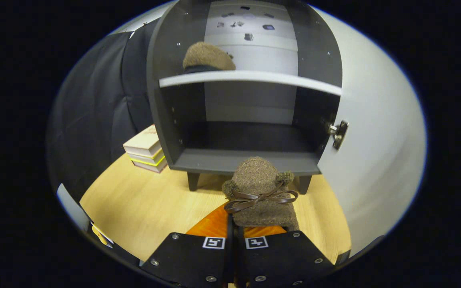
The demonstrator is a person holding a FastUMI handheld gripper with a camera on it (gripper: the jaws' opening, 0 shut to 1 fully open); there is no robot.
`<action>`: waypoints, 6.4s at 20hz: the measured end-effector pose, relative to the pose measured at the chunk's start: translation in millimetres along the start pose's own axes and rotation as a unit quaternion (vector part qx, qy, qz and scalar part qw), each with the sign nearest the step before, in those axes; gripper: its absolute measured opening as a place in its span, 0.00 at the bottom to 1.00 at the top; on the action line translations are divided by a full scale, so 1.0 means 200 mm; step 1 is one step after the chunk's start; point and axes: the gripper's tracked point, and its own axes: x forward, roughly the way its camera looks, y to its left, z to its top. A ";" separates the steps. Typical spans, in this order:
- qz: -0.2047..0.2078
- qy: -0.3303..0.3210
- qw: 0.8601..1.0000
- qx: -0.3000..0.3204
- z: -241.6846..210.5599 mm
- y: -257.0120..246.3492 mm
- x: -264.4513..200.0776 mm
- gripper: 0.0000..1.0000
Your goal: Open the shoe cabinet door, grab the shoes and put them into the shoe cabinet, then close the shoe cabinet door.
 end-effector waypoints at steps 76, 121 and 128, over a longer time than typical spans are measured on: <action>0.017 -0.137 0.990 -0.018 1.31 0.18 -0.65 0.93; 0.078 -0.228 0.967 0.077 0.84 -1.26 -1.77 0.94; 0.067 -0.209 0.975 0.032 0.89 -1.28 -1.61 0.94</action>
